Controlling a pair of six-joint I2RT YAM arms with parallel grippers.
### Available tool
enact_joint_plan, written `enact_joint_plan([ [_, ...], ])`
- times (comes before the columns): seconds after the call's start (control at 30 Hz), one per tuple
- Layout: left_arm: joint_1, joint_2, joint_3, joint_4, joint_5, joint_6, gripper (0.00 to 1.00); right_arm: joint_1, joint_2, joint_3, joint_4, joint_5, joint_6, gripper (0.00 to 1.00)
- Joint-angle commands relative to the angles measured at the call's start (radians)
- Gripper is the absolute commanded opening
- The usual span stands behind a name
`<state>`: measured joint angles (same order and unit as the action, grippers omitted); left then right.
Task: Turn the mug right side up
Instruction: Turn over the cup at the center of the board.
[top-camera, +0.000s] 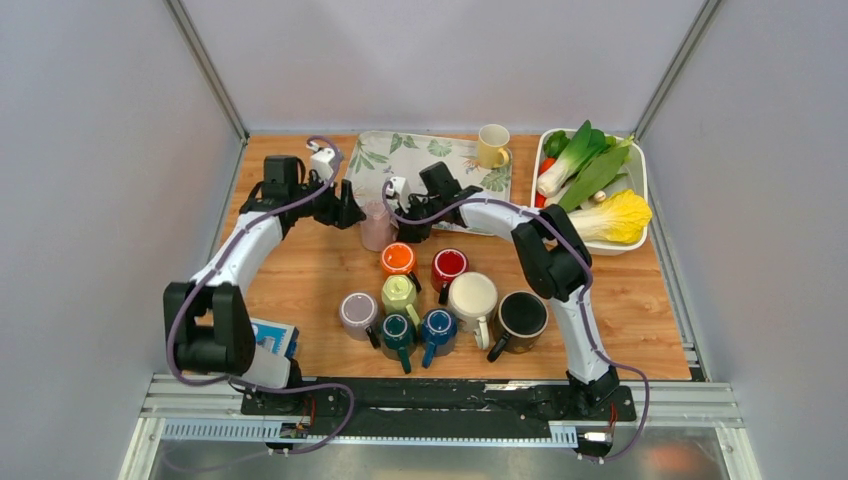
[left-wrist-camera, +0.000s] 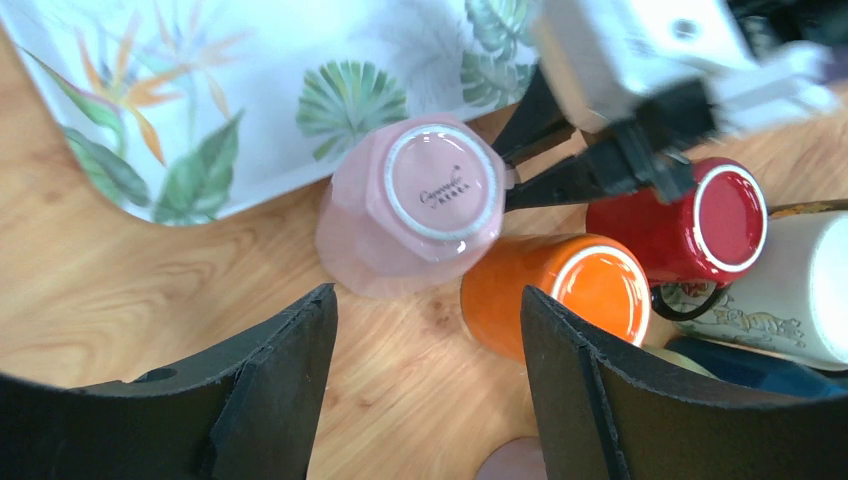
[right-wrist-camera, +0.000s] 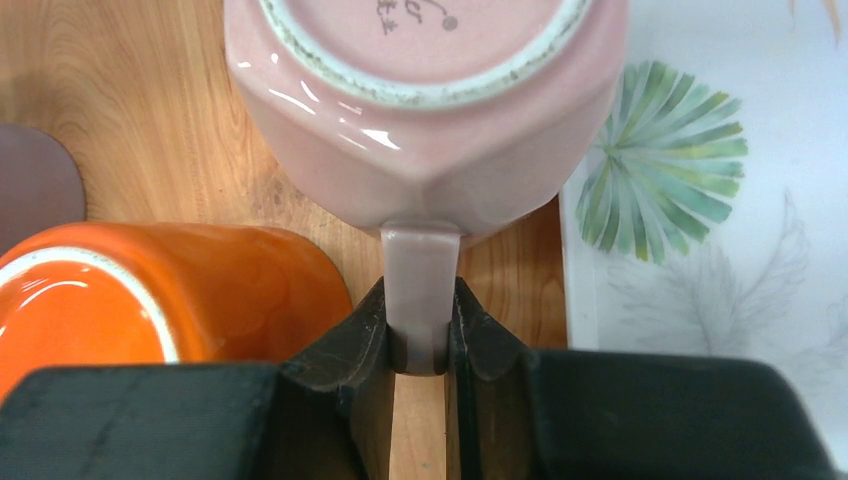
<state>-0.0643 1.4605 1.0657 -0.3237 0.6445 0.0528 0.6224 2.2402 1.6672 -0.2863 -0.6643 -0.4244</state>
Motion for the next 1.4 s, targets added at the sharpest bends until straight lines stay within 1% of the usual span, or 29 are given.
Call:
enact_joint_plan([
  [0.0,-0.001,-0.171,-0.088,0.075,-0.055,0.197,0.75,-0.031,-0.093,0.1,0.065,-0.087,0.125,0.0],
  [0.03,-0.005,-0.187,-0.104,0.093,-0.067,0.221,0.75,-0.042,-0.088,0.123,0.07,-0.097,0.17,0.0],
  [0.1,-0.015,-0.233,-0.156,0.196,-0.1,0.301,0.75,-0.071,-0.082,0.158,0.097,-0.15,0.276,0.0],
  [0.13,-0.028,-0.262,-0.196,0.23,-0.127,0.364,0.76,-0.087,-0.081,0.174,0.113,-0.173,0.327,0.0],
  [0.17,-0.035,-0.293,-0.219,0.31,-0.141,0.396,0.76,-0.103,-0.076,0.189,0.123,-0.212,0.372,0.0],
  [0.2,-0.053,-0.307,-0.263,0.352,-0.175,0.472,0.76,-0.121,-0.065,0.231,0.124,-0.261,0.41,0.0],
  [0.23,-0.071,-0.337,-0.286,0.442,-0.19,0.512,0.77,-0.137,-0.043,0.273,0.123,-0.311,0.495,0.0],
  [0.33,-0.093,-0.372,-0.382,0.602,-0.212,0.684,0.78,-0.187,0.054,0.421,0.134,-0.472,0.752,0.0],
  [0.37,-0.104,-0.374,-0.41,0.676,-0.214,0.708,0.78,-0.199,0.08,0.459,0.152,-0.521,0.804,0.0],
  [0.4,-0.111,-0.371,-0.421,0.711,-0.225,0.743,0.78,-0.207,0.097,0.474,0.175,-0.552,0.844,0.0],
  [0.43,-0.129,-0.361,-0.437,0.771,-0.231,0.757,0.79,-0.216,0.102,0.466,0.226,-0.581,0.888,0.0],
  [0.47,-0.137,-0.353,-0.439,0.793,-0.245,0.782,0.79,-0.223,0.1,0.442,0.31,-0.609,0.969,0.0],
  [0.53,-0.169,-0.322,-0.446,0.88,-0.273,0.809,0.8,-0.229,0.1,0.417,0.41,-0.661,1.042,0.0],
  [0.57,-0.192,-0.296,-0.454,0.941,-0.284,0.817,0.8,-0.231,0.103,0.412,0.428,-0.687,1.058,0.0],
  [0.7,-0.242,-0.214,-0.478,1.141,-0.326,0.934,0.83,-0.231,0.103,0.383,0.516,-0.783,1.132,0.0],
  [0.83,-0.256,-0.134,-0.471,1.264,-0.329,1.034,0.84,-0.231,0.101,0.351,0.613,-0.835,1.211,0.0],
  [0.9,-0.264,-0.065,-0.481,1.409,-0.35,1.077,0.87,-0.228,0.102,0.334,0.656,-0.853,1.24,0.0],
  [0.93,-0.275,0.0,-0.484,1.529,-0.359,1.101,0.88,-0.227,0.105,0.325,0.671,-0.869,1.248,0.0],
  [0.97,-0.282,0.035,-0.481,1.586,-0.378,1.175,0.87,-0.223,0.106,0.315,0.682,-0.877,1.257,0.0],
  [1.0,-0.292,0.114,-0.476,1.717,-0.384,1.208,0.87,-0.221,0.109,0.308,0.687,-0.883,1.266,0.0],
  [1.07,-0.299,0.222,-0.452,1.886,-0.39,1.289,0.87,-0.22,0.118,0.31,0.689,-0.887,1.273,0.0],
  [1.1,-0.301,0.249,-0.432,1.918,-0.385,1.333,0.86,-0.22,0.121,0.315,0.686,-0.888,1.274,0.0],
  [1.13,-0.301,0.279,-0.415,1.939,-0.382,1.345,0.82,-0.22,0.124,0.318,0.683,-0.886,1.274,0.0],
  [1.17,-0.302,0.284,-0.41,1.942,-0.376,1.344,0.74,-0.222,0.122,0.317,0.682,-0.883,1.274,0.0],
  [1.2,-0.301,0.282,-0.406,1.939,-0.372,1.326,0.69,-0.222,0.121,0.313,0.681,-0.879,1.272,0.0],
  [1.23,-0.303,0.278,-0.406,1.935,-0.36,1.317,0.55,-0.225,0.119,0.308,0.681,-0.872,1.268,0.0],
  [1.27,-0.304,0.265,-0.413,1.922,-0.35,1.299,0.48,-0.228,0.115,0.302,0.677,-0.861,1.261,0.01],
  [1.3,-0.306,0.258,-0.418,1.916,-0.348,1.291,0.25,-0.231,0.111,0.298,0.676,-0.852,1.255,0.02],
  [1.37,-0.314,0.228,-0.436,1.894,-0.351,1.274,0.04,-0.234,0.107,0.294,0.668,-0.838,1.242,0.06],
])
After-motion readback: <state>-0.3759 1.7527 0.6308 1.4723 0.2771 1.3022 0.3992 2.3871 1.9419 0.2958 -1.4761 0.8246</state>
